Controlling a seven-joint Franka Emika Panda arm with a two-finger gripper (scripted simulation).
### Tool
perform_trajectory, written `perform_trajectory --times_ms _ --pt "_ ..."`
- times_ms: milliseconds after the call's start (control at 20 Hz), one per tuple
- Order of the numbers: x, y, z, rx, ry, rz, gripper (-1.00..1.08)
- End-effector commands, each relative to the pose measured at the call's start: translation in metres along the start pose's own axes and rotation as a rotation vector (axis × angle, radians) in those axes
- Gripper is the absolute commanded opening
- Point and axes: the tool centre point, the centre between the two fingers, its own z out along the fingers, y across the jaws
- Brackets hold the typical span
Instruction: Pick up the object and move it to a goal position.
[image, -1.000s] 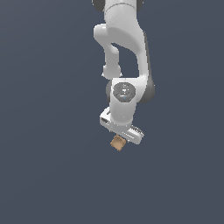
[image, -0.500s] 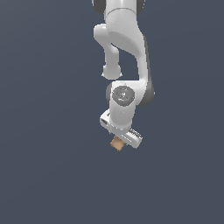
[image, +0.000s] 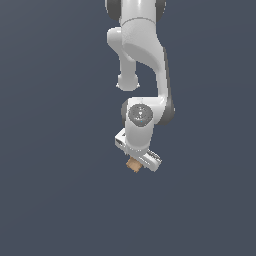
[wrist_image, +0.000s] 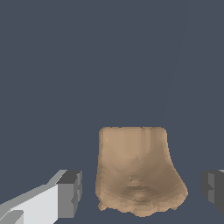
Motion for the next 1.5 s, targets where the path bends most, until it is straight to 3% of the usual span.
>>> perform_trajectory --times_ms 0,400,450,1100,1450 --pt "-0.001 0.001 0.014 -0.001 -0.001 0.001 1.0" --pt "0.0 0.0 0.029 -0.001 -0.001 0.003 1.0" --pt "0.0 0.0 0.029 -0.001 -0.001 0.003 -1.0" --pt "0.0 0.001 0.027 -0.001 -0.001 0.003 -1.0" --pt "0.0 0.008 0.004 0.0 -0.001 0.003 -1.0"
